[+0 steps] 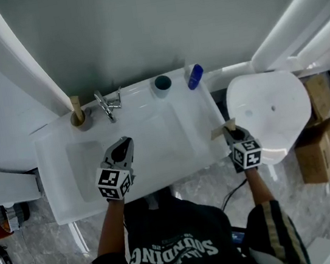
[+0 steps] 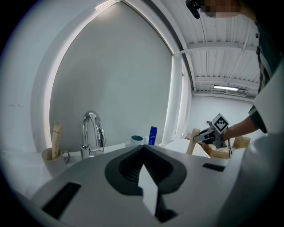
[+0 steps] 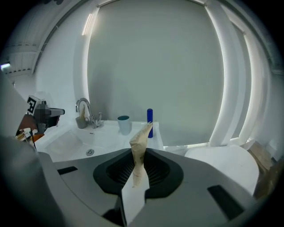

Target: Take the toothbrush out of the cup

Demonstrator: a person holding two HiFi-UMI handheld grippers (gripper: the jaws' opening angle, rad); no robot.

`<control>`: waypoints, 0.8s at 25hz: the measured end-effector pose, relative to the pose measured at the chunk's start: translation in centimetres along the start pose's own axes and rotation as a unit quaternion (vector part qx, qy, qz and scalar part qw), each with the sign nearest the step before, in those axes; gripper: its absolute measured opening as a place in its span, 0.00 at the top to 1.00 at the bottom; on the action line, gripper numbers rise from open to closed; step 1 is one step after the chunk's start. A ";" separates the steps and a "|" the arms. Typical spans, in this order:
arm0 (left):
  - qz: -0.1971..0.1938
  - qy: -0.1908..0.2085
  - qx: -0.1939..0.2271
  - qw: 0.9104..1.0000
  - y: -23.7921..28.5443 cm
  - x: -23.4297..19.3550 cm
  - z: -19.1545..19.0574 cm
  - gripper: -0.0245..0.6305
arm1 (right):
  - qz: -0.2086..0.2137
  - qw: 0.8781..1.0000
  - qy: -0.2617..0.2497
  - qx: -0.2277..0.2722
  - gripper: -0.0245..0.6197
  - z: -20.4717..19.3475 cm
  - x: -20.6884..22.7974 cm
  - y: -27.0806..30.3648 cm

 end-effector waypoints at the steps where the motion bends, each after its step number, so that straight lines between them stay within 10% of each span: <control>1: 0.001 -0.001 0.000 1.000 -0.1 -0.1 -0.1 0.96 | 0.003 1.000 -0.005 -0.014 0.87 -0.6 0.1 0.1; 20: 0.061 -0.013 -0.009 0.998 -3.3 -2.6 -1.0 0.96 | -0.004 0.991 -0.019 -0.135 0.87 -2.9 1.3 12.7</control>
Point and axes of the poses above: the fingertips, and each gripper's own axes: y forward along the fingers, x to its right, z out of its top, the point moved 3 cm from there along -y, backward along the fingers, and after that the axes turned 3 degrees about z, right-handed, at the moved point
